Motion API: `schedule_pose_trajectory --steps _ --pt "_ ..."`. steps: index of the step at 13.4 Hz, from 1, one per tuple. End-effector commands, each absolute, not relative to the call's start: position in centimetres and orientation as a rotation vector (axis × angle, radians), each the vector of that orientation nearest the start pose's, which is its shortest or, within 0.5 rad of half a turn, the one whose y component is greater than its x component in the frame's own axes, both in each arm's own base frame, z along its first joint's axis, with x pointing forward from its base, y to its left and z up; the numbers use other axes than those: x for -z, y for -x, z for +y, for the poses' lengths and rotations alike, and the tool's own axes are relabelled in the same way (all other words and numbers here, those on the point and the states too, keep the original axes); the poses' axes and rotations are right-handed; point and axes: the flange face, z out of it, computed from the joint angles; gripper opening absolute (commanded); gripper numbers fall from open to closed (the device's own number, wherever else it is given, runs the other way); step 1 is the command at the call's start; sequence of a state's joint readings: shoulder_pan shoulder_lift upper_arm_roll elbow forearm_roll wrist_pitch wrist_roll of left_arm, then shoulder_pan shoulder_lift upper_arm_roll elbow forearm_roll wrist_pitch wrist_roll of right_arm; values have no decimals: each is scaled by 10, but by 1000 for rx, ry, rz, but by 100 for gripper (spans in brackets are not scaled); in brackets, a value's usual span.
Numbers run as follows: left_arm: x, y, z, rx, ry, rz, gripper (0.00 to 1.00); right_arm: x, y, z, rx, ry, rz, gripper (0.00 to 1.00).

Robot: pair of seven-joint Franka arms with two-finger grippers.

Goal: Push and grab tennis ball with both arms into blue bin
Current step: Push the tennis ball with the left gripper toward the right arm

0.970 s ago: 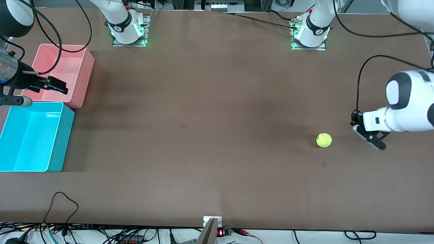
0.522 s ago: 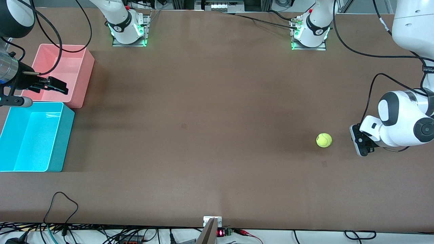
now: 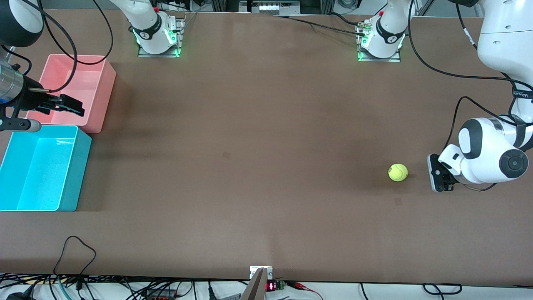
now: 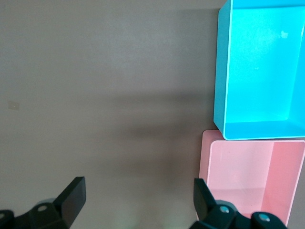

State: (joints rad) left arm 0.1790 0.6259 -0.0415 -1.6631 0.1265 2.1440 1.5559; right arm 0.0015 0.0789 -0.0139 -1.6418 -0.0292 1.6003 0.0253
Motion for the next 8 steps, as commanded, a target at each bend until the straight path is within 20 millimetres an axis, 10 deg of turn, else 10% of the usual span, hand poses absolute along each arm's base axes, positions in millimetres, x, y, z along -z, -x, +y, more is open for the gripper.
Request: schedule_pose_trajectory --steps 1,6,8 --pt "-231 -668 105 -258 2268 2185 0 -548 -572 -12 -206 3169 66 100" --pt "-211 -662 105 -267 2314 2191 0 -502 -587 -14 -334 3173 34 100" --pt "-205 -662 73 -252 2337 2212 0 -484 -589 -13 -400 3166 28 100"
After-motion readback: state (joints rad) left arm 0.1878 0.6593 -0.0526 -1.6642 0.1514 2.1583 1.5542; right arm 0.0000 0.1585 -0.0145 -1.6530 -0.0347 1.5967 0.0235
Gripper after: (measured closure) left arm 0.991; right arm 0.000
